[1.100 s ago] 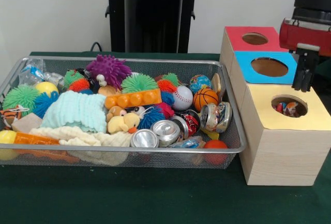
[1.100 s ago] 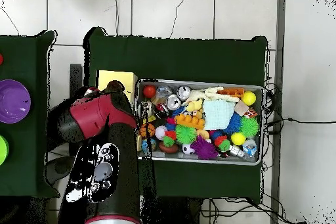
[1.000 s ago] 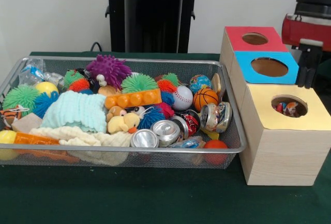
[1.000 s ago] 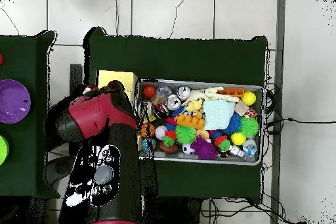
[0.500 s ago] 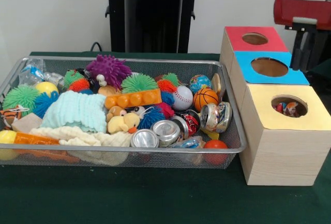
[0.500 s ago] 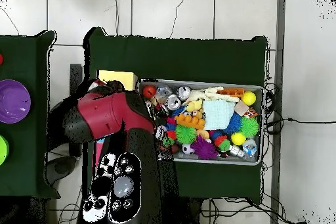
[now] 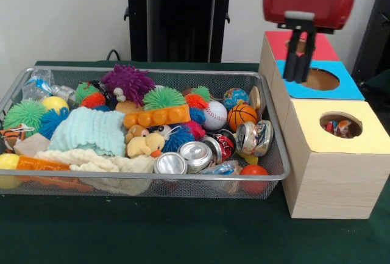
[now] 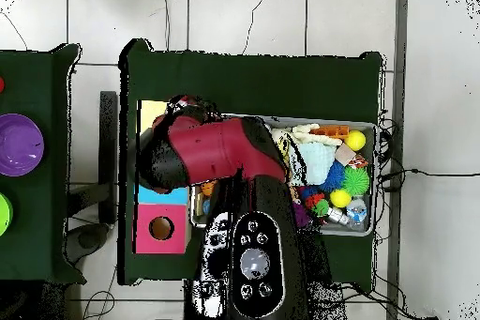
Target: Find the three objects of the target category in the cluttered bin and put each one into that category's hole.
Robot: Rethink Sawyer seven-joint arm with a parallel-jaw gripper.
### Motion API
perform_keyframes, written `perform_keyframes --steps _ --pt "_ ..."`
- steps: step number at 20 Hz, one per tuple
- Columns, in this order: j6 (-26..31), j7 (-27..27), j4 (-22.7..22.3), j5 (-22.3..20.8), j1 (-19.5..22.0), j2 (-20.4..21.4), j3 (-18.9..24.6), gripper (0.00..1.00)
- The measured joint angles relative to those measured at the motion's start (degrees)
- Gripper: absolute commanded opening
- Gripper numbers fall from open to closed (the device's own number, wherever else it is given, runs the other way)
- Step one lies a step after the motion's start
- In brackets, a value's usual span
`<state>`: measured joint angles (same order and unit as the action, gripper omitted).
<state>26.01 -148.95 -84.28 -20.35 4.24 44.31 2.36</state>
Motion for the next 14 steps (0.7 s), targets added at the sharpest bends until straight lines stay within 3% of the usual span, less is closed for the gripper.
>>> perform_keyframes --steps 8,14 --pt "0.01 9.53 0.00 -4.40 12.22 1.32 6.95 0.00" --pt "0.02 14.54 -0.01 -5.76 15.83 1.44 9.41 0.00"
